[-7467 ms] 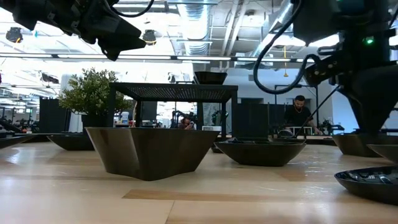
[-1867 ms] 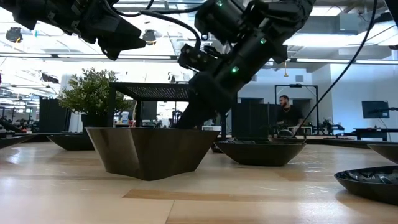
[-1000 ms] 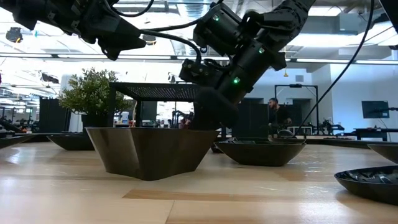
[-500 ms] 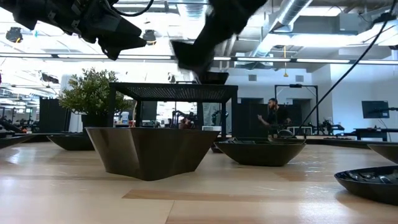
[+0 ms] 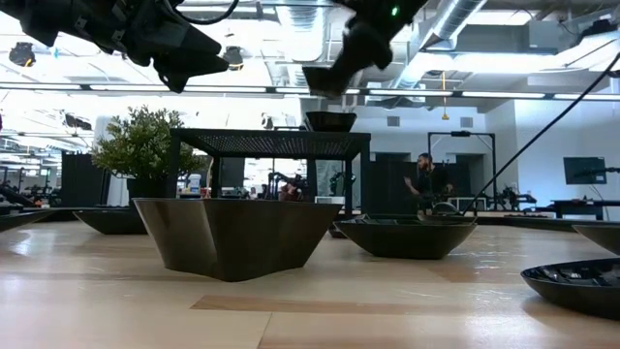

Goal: Pick & Place Mini shaped plates
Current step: Stack the black distorted square plate on top of the black distorted square plate on the shelf

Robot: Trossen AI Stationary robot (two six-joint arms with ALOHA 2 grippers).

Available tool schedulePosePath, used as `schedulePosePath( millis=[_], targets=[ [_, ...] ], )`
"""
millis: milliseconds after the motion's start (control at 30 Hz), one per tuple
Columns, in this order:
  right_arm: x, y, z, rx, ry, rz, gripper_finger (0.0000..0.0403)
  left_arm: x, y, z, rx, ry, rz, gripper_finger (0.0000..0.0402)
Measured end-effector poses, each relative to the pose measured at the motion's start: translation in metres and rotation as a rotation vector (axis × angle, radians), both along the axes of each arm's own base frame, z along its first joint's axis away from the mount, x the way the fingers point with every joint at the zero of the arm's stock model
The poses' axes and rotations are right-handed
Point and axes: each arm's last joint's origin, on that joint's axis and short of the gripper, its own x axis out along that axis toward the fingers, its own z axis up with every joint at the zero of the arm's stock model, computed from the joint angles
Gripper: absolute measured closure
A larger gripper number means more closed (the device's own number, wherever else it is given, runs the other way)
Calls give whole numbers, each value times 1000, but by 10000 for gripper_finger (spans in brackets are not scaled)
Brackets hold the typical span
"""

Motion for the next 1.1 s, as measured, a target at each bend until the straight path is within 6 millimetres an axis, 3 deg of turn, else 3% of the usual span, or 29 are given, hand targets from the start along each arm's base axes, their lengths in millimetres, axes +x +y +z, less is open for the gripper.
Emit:
schedulePosePath(
  millis=[233, 567, 1100],
  targets=[
    [2, -19, -7, -23, 38, -30, 386, 0, 0, 0, 0, 0, 0, 243],
    [1, -23, -7, -16, 35, -53, 328, 0, 0, 0, 0, 0, 0, 243],
    [3, 14, -6, -109, 49, -51, 274, 0, 0, 0, -67, -1, 17, 243]
  ],
)
